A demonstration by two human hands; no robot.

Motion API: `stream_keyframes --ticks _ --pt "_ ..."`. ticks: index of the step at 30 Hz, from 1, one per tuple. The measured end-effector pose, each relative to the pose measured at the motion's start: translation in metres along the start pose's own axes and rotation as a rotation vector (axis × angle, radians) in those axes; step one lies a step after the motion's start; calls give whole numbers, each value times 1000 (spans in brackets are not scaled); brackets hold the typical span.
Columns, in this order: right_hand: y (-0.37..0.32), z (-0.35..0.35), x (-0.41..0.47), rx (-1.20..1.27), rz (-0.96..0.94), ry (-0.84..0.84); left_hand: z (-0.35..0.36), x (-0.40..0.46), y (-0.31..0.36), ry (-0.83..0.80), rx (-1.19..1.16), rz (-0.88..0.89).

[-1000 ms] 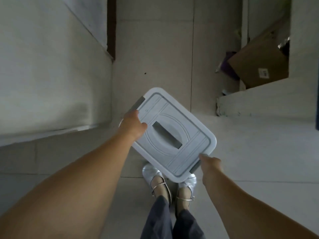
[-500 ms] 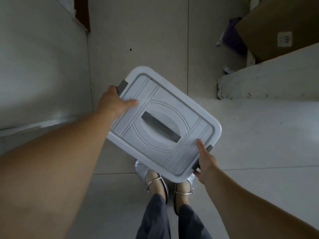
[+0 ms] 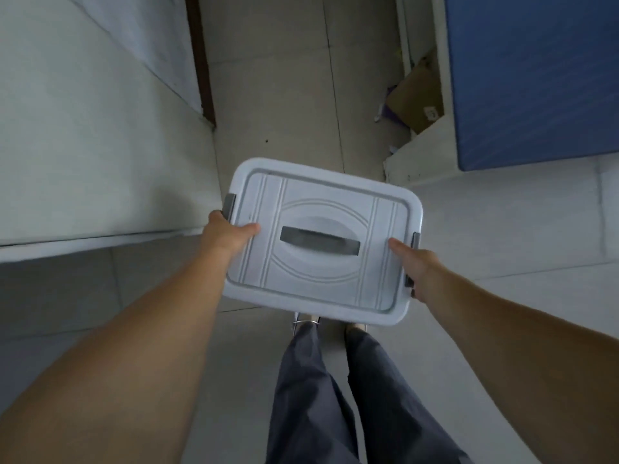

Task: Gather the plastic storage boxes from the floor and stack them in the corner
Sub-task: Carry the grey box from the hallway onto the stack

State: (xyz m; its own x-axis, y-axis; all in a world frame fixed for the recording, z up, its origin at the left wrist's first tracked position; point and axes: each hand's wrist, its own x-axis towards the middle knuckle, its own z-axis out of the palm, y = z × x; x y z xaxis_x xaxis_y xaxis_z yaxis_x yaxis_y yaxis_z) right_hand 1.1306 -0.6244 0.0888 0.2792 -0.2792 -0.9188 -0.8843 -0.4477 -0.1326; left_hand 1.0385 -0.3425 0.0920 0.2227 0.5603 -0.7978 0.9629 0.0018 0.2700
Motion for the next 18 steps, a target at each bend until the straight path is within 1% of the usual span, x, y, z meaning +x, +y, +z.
stream_keyframes --ticks 3,7,10,12,13,16,18 --pt "-1 -13 -30 -7 -43 -7 -10 -27 3 33 -15 1" --pt "23 -55 -84 12 -78 49 -22 -90 10 -38 36 36" --pt "49 -89 -121 132 -71 43 -38 -137 28 -91 132 134" --pt "67 -119 -151 273 -46 34 -46 -175 52 -114 160 217" --pt "70 -122 -154 305 -40 21 -50 -181 58 -134 168 226" --pt "83 -161 -177 437 -66 7 -44 -227 103 -133 250 333" --pt "87 -188 -183 475 -96 10 -34 -256 132 -107 289 403"
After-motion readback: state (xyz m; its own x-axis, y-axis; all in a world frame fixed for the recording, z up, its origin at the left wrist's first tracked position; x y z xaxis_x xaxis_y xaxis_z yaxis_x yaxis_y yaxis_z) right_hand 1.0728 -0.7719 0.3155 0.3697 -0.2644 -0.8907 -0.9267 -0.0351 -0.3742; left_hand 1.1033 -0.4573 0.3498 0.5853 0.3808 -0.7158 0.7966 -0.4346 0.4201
